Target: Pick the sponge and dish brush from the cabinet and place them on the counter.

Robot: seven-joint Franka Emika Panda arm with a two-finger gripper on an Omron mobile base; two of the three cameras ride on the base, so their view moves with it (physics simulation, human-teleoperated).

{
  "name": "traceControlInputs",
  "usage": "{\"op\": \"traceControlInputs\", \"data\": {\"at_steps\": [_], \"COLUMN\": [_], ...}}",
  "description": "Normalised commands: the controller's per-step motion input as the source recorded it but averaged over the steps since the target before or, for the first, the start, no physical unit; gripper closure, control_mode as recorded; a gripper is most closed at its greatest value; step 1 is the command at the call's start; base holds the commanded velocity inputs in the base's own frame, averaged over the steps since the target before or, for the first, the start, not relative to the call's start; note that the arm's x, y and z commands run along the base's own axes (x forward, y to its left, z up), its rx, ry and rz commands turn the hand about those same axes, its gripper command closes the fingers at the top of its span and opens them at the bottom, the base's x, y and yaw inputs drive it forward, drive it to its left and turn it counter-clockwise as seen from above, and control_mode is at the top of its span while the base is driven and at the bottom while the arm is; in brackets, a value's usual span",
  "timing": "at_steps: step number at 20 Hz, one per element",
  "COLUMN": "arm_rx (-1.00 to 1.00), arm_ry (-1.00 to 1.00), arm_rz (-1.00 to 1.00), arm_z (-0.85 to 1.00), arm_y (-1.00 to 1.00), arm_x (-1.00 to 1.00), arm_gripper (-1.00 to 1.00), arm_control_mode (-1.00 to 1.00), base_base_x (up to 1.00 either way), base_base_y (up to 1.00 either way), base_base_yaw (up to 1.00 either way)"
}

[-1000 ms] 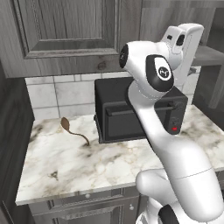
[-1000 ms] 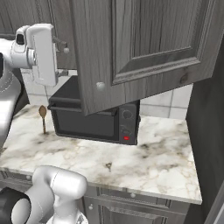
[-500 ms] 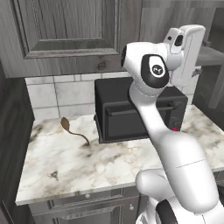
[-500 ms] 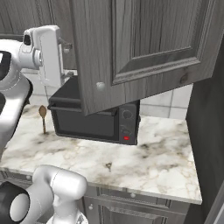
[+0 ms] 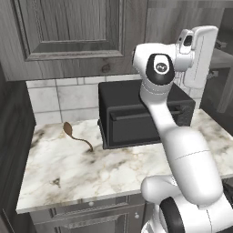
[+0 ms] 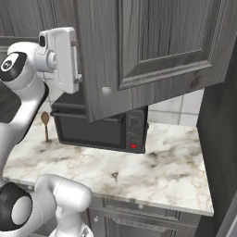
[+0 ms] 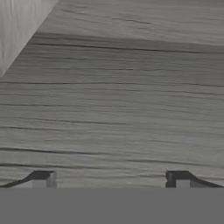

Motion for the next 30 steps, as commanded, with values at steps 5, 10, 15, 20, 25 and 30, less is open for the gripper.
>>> {"op": "traceControlInputs", "data": {"at_steps": [5, 10, 15, 20, 25, 30], "arm_rx": [0.0, 0.0, 0.0, 0.0, 0.01, 0.04], "arm_ry": [0.03, 0.01, 0.0, 0.0, 0.0, 0.0], "arm_rz": [-0.15, -0.12, -0.08, -0.05, 0.0, 0.0], "arm_z": [0.0, 0.0, 0.02, 0.02, 0.0, 0.0], "arm_y": [-0.39, -0.52, -0.6, -0.59, -0.48, -0.47], "arm_x": [0.0, -0.06, -0.32, -0.4, -0.27, -0.19], "arm_gripper": [-1.0, -1.0, -1.0, -1.0, -1.0, -1.0], "arm_control_mode": [-1.0, -1.0, -1.0, -1.0, -1.0, -1.0], "base_base_x": [0.0, 0.0, 0.0, 0.0, 0.0, 0.0], "base_base_y": [0.0, 0.0, 0.0, 0.0, 0.0, 0.0], "base_base_yaw": [0.0, 0.0, 0.0, 0.0, 0.0, 0.0]}}
